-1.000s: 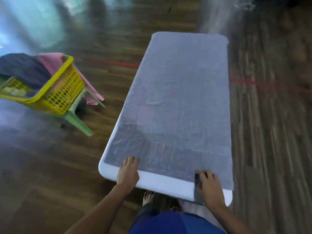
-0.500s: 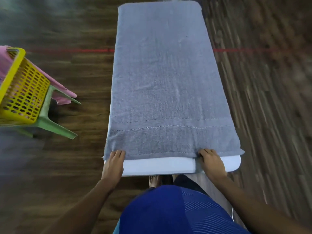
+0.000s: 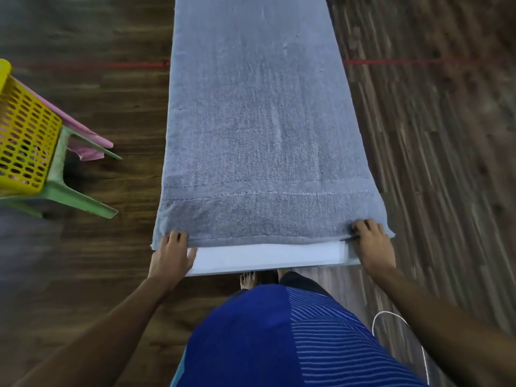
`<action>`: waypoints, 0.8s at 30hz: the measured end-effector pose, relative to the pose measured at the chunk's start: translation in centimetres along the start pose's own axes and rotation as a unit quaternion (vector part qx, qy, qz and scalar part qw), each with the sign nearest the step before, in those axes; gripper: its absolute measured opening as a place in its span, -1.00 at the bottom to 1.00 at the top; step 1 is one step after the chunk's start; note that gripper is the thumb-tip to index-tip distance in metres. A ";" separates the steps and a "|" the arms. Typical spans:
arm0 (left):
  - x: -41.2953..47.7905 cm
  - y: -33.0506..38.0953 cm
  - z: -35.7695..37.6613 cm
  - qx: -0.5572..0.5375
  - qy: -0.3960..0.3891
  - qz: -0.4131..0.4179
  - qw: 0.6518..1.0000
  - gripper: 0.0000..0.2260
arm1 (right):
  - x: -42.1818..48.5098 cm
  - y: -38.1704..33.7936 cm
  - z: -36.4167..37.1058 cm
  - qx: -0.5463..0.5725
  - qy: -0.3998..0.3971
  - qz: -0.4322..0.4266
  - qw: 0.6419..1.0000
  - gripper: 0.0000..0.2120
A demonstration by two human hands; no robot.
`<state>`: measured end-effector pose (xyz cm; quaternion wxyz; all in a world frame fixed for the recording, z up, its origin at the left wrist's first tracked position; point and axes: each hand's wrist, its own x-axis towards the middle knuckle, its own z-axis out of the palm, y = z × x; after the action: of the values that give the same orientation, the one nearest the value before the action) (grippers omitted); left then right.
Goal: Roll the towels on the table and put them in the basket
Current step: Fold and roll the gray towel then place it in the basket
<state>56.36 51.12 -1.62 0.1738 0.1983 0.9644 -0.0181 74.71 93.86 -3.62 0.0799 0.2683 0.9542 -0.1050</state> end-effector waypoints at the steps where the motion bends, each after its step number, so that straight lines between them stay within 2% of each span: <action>1: 0.1 0.1 0.1 0.021 0.000 0.013 1.000 -0.65 | 0.1 0.4 0.0 0.008 0.006 -0.007 1.000 -0.69; 5: 0.6 0.1 0.9 0.126 0.021 0.079 0.989 -0.51 | 0.2 1.0 0.1 0.031 0.026 -0.047 0.998 -0.71; 9: 1.3 -0.2 0.6 0.156 0.039 0.075 0.984 -0.59 | -0.1 0.8 0.2 0.043 0.025 -0.065 0.997 -0.74; 12: 1.4 -1.1 0.7 0.139 0.040 0.062 0.988 -0.66 | -0.5 0.6 0.4 0.052 0.019 -0.067 0.996 -0.76; 17: -0.5 -1.9 1.0 0.056 0.001 -0.007 0.998 -0.73 | -1.0 -0.2 0.6 0.058 0.017 -0.063 0.996 -0.76; 22: -0.9 -1.3 1.2 0.014 0.017 -0.010 1.000 -0.75 | -1.0 -0.1 0.9 0.089 0.020 -0.040 0.995 -0.78; 24: -0.8 -1.7 1.3 0.016 0.028 0.018 0.999 -0.70 | -0.9 0.1 0.9 0.092 0.019 -0.034 0.995 -0.80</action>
<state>56.79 49.13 -2.60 0.1438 0.2185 0.9648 -0.0254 75.62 93.21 -4.32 0.0335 0.2437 0.9505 -0.1900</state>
